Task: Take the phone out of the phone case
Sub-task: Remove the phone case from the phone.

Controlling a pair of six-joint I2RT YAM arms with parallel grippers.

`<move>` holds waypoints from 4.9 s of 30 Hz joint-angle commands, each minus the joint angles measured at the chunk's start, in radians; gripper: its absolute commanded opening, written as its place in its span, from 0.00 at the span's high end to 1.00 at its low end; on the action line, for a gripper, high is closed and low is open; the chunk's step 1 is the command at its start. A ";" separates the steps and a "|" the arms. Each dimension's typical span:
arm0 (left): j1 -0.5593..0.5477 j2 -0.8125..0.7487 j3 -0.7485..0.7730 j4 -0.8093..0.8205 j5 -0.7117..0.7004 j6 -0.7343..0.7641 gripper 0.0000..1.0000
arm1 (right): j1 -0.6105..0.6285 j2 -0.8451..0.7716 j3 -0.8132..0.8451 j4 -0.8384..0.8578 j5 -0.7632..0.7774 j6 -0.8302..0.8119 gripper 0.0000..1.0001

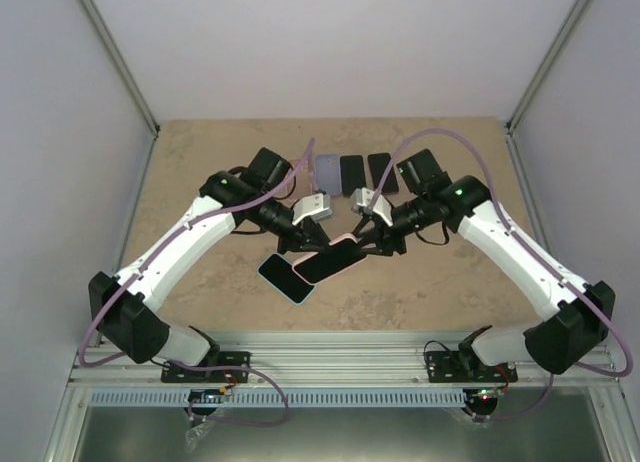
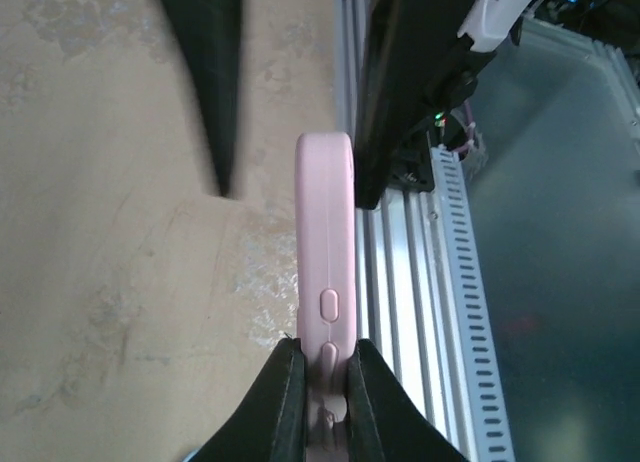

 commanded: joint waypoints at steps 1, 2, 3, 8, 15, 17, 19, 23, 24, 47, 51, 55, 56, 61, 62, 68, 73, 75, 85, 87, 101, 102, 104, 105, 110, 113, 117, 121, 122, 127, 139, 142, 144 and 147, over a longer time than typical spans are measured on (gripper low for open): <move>-0.008 -0.039 -0.025 0.151 0.127 -0.131 1.00 | -0.047 -0.072 0.050 0.188 0.010 0.056 0.34; 0.002 -0.045 -0.028 0.187 0.148 -0.163 1.00 | -0.060 -0.085 0.051 0.217 0.013 0.072 0.26; 0.017 -0.050 -0.032 0.231 0.171 -0.205 1.00 | -0.079 -0.097 0.050 0.246 0.016 0.090 0.20; 0.100 -0.088 -0.094 0.532 0.257 -0.494 1.00 | -0.141 -0.158 0.023 0.421 0.016 0.231 0.02; 0.162 -0.121 -0.206 1.008 0.274 -0.939 1.00 | -0.191 -0.132 -0.009 0.582 -0.162 0.441 0.02; 0.183 -0.119 -0.246 1.188 0.281 -1.123 1.00 | -0.199 -0.134 -0.054 0.660 -0.195 0.535 0.02; 0.193 -0.121 -0.289 1.395 0.286 -1.288 1.00 | -0.215 -0.141 -0.103 0.735 -0.224 0.637 0.02; 0.193 -0.137 -0.341 1.525 0.279 -1.383 1.00 | -0.262 -0.143 -0.177 0.873 -0.298 0.831 0.02; 0.193 -0.144 -0.353 1.529 0.274 -1.380 1.00 | -0.273 -0.144 -0.191 0.900 -0.311 0.864 0.02; 0.146 -0.113 -0.377 1.621 0.168 -1.462 1.00 | -0.228 -0.118 -0.353 1.234 -0.397 1.201 0.39; 0.127 -0.109 -0.379 1.600 0.166 -1.436 1.00 | -0.226 -0.109 -0.355 1.260 -0.397 1.234 0.53; 0.120 -0.105 -0.373 1.565 0.158 -1.407 1.00 | -0.224 -0.099 -0.356 1.278 -0.388 1.270 0.67; 0.120 -0.104 -0.372 1.555 0.154 -1.398 1.00 | -0.224 -0.095 -0.357 1.285 -0.388 1.282 0.70; 0.115 -0.104 -0.361 1.469 0.133 -1.337 1.00 | -0.221 -0.087 -0.359 1.310 -0.391 1.317 0.81; 0.113 -0.103 -0.361 1.465 0.132 -1.332 1.00 | -0.221 -0.086 -0.360 1.312 -0.392 1.323 0.82; 0.109 -0.099 -0.351 1.429 0.123 -1.301 1.00 | -0.221 -0.089 -0.365 1.318 -0.392 1.328 0.99; 0.112 -0.098 -0.319 1.283 0.109 -1.187 0.73 | -0.231 -0.102 -0.359 1.318 -0.403 1.328 0.99; 0.117 -0.103 -0.319 1.258 0.118 -1.153 0.60 | -0.240 -0.108 -0.352 1.318 -0.408 1.331 0.99; 0.128 -0.160 -0.377 1.151 0.246 -0.988 0.49 | -0.273 -0.125 -0.299 1.350 -0.466 1.375 0.99; 0.129 -0.170 -0.393 1.153 0.265 -0.979 0.50 | -0.273 -0.130 -0.298 1.362 -0.475 1.373 1.00; 0.109 -0.206 -0.462 1.130 0.249 -0.930 0.62 | -0.290 -0.143 -0.316 1.404 -0.469 1.399 0.99; 0.107 -0.204 -0.461 1.128 0.243 -0.929 0.63 | -0.290 -0.142 -0.317 1.406 -0.469 1.402 1.00; 0.105 -0.203 -0.459 1.131 0.246 -0.932 0.63 | -0.290 -0.143 -0.319 1.408 -0.466 1.402 1.00; 0.104 -0.202 -0.459 1.135 0.249 -0.936 0.63 | -0.290 -0.143 -0.320 1.407 -0.466 1.402 0.99; 0.095 -0.198 -0.461 1.158 0.262 -0.954 0.61 | -0.290 -0.141 -0.327 1.409 -0.459 1.405 1.00; 0.094 -0.196 -0.462 1.155 0.246 -0.954 0.61 | -0.290 -0.138 -0.326 1.419 -0.460 1.413 1.00; 0.094 -0.191 -0.463 1.158 0.230 -0.964 0.63 | -0.290 -0.140 -0.330 1.439 -0.466 1.431 0.99; 0.095 -0.190 -0.469 1.158 0.226 -0.963 0.66 | -0.290 -0.142 -0.332 1.452 -0.477 1.448 0.99; 0.095 -0.190 -0.473 1.158 0.224 -0.961 0.67 | -0.290 -0.142 -0.334 1.460 -0.480 1.454 0.99; 0.111 -0.196 -0.481 1.156 0.200 -0.951 0.70 | -0.290 -0.149 -0.351 1.510 -0.491 1.494 1.00; 0.122 -0.193 -0.490 1.146 0.110 -0.942 0.78 | -0.283 -0.161 -0.385 1.638 -0.517 1.597 0.99; 0.122 -0.189 -0.494 1.146 0.095 -0.942 0.78 | -0.279 -0.164 -0.394 1.678 -0.525 1.627 0.99; 0.121 -0.186 -0.493 1.150 0.089 -0.946 0.78 | -0.277 -0.166 -0.394 1.689 -0.528 1.635 1.00; 0.122 -0.183 -0.493 1.163 0.087 -0.965 0.78 | -0.273 -0.167 -0.399 1.697 -0.534 1.641 0.99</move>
